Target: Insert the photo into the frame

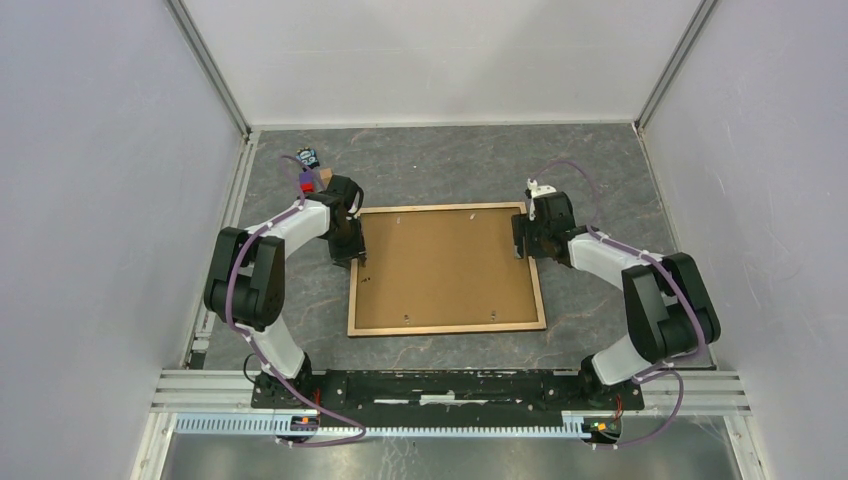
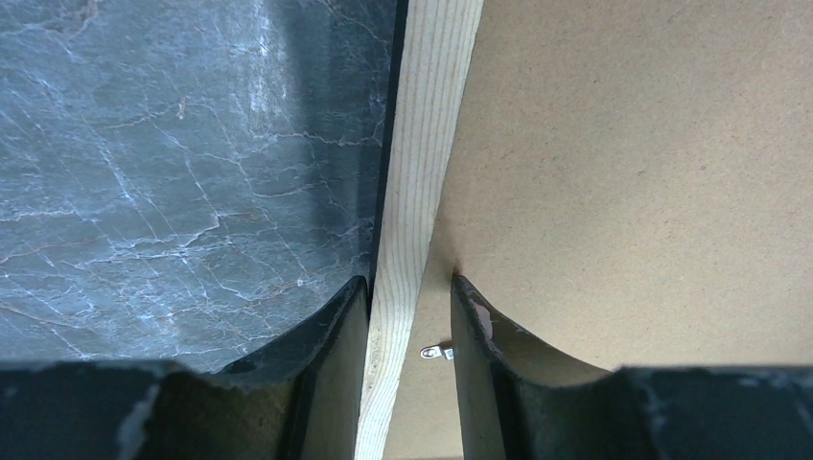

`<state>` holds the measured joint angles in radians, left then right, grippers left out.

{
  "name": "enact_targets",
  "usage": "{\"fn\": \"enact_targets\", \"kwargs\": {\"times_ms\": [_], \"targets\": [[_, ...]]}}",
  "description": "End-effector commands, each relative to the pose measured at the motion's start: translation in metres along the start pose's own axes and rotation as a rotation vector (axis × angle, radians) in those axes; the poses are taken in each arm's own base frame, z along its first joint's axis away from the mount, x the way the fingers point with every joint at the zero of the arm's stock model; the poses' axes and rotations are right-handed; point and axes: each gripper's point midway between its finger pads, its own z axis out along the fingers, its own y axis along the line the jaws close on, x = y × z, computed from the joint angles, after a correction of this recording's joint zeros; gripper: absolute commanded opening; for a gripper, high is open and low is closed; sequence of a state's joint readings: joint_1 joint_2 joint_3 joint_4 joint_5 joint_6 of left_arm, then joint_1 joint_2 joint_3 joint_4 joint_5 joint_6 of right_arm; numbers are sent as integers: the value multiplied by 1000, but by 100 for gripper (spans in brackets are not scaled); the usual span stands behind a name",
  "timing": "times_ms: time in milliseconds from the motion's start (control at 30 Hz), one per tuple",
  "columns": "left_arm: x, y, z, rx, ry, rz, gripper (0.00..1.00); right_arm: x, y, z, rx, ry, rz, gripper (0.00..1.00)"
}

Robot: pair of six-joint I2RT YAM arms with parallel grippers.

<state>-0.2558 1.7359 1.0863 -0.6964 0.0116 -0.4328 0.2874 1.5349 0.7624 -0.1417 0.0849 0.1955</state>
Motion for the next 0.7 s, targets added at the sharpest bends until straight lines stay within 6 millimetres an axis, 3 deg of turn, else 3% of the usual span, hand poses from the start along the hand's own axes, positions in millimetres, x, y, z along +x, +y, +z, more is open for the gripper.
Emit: {"fn": "enact_targets", "kwargs": {"times_ms": [0,233,667], "targets": [[2,2,0,-13,12,52,43,-23,4,6,16,-63,41,74],[2,2,-2,-11,8,46,42,-10,-3,15,93,-27,62,66],[9,-8,-1,37,18,19,42,11,6,15,146,10,119,32]]}}
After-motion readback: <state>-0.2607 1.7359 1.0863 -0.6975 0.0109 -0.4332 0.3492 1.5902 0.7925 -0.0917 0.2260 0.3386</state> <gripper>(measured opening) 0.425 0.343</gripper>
